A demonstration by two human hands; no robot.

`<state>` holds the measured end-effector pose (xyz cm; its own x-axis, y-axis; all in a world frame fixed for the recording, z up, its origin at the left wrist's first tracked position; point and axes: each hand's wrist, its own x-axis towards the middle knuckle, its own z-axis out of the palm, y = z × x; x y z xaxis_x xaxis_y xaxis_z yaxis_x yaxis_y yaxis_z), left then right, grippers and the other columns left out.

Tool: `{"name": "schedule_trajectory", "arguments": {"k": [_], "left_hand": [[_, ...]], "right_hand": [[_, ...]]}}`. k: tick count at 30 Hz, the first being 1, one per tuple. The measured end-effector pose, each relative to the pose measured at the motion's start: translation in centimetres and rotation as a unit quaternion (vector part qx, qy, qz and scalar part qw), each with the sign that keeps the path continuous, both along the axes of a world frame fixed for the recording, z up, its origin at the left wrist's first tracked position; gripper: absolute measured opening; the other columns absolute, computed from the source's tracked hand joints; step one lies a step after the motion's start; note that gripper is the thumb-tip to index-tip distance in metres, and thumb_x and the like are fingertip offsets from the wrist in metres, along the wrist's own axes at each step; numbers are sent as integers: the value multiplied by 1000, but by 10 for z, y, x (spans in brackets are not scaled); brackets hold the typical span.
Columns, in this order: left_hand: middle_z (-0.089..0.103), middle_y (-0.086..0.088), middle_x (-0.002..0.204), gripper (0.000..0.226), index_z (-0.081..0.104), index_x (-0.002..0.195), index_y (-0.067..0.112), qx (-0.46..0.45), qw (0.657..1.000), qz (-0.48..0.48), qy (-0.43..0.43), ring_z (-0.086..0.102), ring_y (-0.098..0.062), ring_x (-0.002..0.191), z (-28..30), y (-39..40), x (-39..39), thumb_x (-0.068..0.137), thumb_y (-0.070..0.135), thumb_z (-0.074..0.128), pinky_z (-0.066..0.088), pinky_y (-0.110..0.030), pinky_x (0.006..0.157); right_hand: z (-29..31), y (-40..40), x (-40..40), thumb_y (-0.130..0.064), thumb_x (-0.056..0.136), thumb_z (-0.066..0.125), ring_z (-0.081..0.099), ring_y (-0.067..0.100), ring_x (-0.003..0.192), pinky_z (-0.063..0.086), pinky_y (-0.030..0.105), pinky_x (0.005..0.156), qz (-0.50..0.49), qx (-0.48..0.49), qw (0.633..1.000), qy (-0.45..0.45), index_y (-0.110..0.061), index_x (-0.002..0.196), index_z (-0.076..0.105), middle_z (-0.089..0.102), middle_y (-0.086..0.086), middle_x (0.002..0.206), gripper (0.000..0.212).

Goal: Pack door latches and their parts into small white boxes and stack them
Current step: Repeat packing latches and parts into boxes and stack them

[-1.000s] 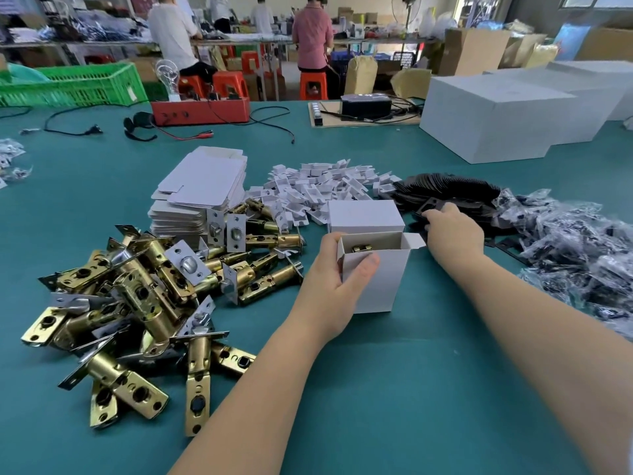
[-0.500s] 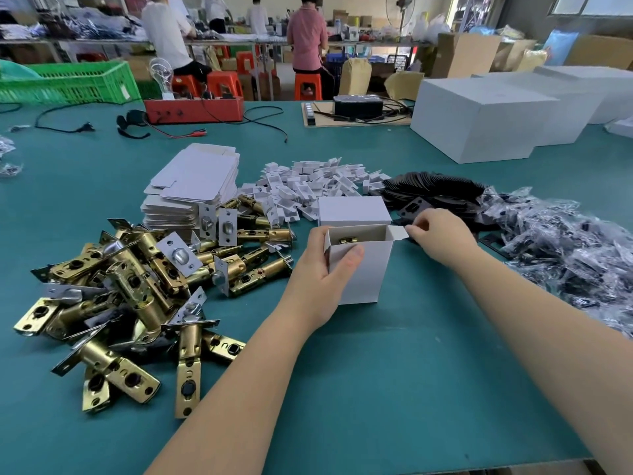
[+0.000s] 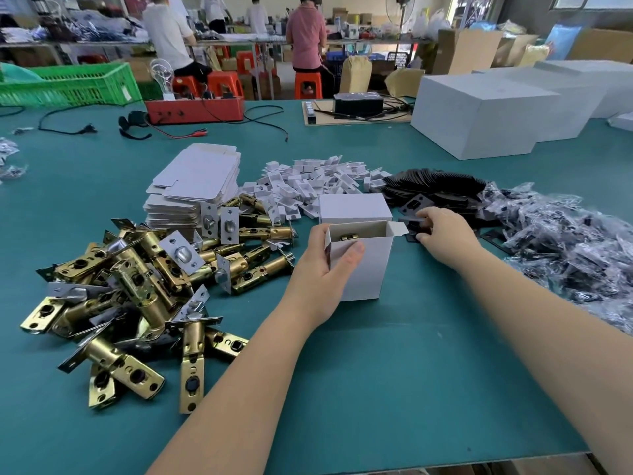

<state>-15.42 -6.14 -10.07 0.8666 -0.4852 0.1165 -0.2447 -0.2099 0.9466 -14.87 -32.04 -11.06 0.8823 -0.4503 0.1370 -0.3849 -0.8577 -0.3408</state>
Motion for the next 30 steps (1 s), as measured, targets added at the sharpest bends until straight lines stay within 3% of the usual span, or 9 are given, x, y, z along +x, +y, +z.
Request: {"name": "schedule_trajectory", "arguments": {"k": [5,9,13,17,20,22,24,27,30], "left_hand": [[61,0,114,61,40,124,27,5,1000,-4,4,57,-21,105,1,0,0,79,68,47,47,-46,97],[62,-4,107,53,41,117,26,7,1000,-5,2,58,-25,100,2,0,0,81,65,47,48,-44,90],[62,0,107,51,41,117,27,2,1000,-5,3,58,-21,99,1,1,0,82,64,48,49,-44,91],[63,-2,108,53,41,118,26,2,1000,-5,-1,59,-22,101,0,1,1,81,64,48,48,-46,93],[62,3,111,55,41,121,27,0,1000,-5,2,58,-17,103,0,0,1,81,64,49,47,-43,96],[63,2,111,53,42,120,27,-3,1000,-7,1,58,-17,103,0,0,2,81,63,49,47,-41,97],[63,1,110,52,42,119,27,-6,1000,-10,1,58,-17,103,-1,0,3,81,62,49,46,-40,96],[63,-2,109,57,43,118,27,-22,1000,-17,7,58,-16,102,-1,0,3,78,67,48,44,-38,97],[59,-6,117,74,41,129,24,-46,998,-19,29,54,-18,112,0,0,3,74,73,38,38,-45,106]], "right_hand": [[4,-1,7,-37,95,49,34,39,125,35,41,101,-21,-42,991,123,-19,143,41,38,21,136,52],[4,-2,6,-40,91,59,36,37,125,35,41,101,-40,8,997,73,-13,131,49,43,17,135,49],[-2,-6,1,-36,91,60,52,32,109,39,33,80,-36,33,999,-2,-10,113,59,63,12,114,34],[-8,-5,-4,-30,97,50,52,23,92,33,27,73,-71,110,987,-91,-16,118,63,65,8,113,28],[-8,-1,-7,-27,99,47,54,17,84,37,26,71,-93,192,962,-169,-19,123,58,63,1,106,28],[-3,5,-6,-25,98,48,59,14,74,43,21,63,-110,303,919,-225,-15,126,46,61,0,99,30],[7,14,-6,-17,95,52,56,11,64,42,19,54,-109,378,885,-248,-13,116,41,62,4,94,24],[19,31,-8,-12,85,63,51,14,57,43,27,58,-53,366,902,-225,-20,84,47,66,5,80,19],[23,49,-16,-9,75,69,48,16,54,43,28,56,-22,343,912,-225,-22,70,53,56,-3,61,21]]}}
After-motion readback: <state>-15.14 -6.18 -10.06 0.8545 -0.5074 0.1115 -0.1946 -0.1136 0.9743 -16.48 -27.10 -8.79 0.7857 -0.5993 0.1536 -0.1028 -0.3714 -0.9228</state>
